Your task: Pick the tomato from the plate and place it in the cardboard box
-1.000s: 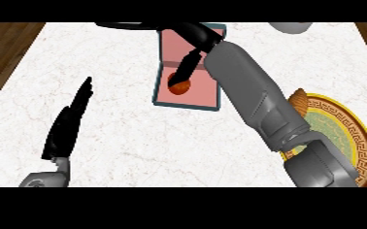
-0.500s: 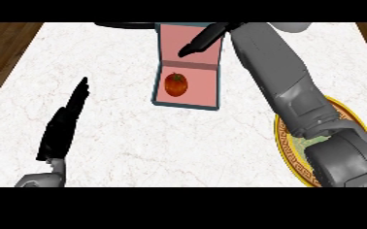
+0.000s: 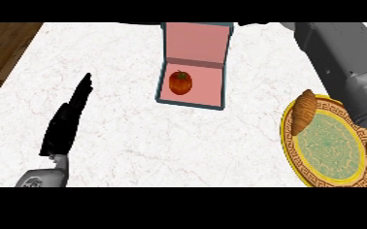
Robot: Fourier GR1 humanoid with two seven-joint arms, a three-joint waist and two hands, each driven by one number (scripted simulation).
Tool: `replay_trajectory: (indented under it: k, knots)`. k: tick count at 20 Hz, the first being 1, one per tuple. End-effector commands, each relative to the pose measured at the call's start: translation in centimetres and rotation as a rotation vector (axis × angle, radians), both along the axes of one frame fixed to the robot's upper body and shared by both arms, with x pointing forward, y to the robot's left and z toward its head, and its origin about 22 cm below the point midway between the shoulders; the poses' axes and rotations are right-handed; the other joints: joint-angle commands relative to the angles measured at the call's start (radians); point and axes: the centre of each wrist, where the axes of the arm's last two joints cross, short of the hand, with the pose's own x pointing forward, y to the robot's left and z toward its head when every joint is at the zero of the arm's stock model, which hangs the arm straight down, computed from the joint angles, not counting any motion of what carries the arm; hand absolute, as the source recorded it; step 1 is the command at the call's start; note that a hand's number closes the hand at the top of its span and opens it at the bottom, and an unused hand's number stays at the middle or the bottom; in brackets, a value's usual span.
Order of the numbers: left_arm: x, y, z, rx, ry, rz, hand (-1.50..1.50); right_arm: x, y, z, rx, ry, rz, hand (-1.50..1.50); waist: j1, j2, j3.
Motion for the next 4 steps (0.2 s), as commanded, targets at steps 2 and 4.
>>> replay_trajectory:
  k: [2,4]
  knots:
    - [0.3,-0.9,0.3,-0.001,-0.009,-0.017,0.0,-0.8,-6.3,1.1,0.006,-0.02,-0.021,-1.5,0.015,0.012,0.002]
    - [0.5,-0.7,0.5,-0.003,-0.017,-0.023,0.0,-1.0,-7.4,1.5,-0.008,-0.028,-0.013,-1.5,0.025,0.019,0.003]
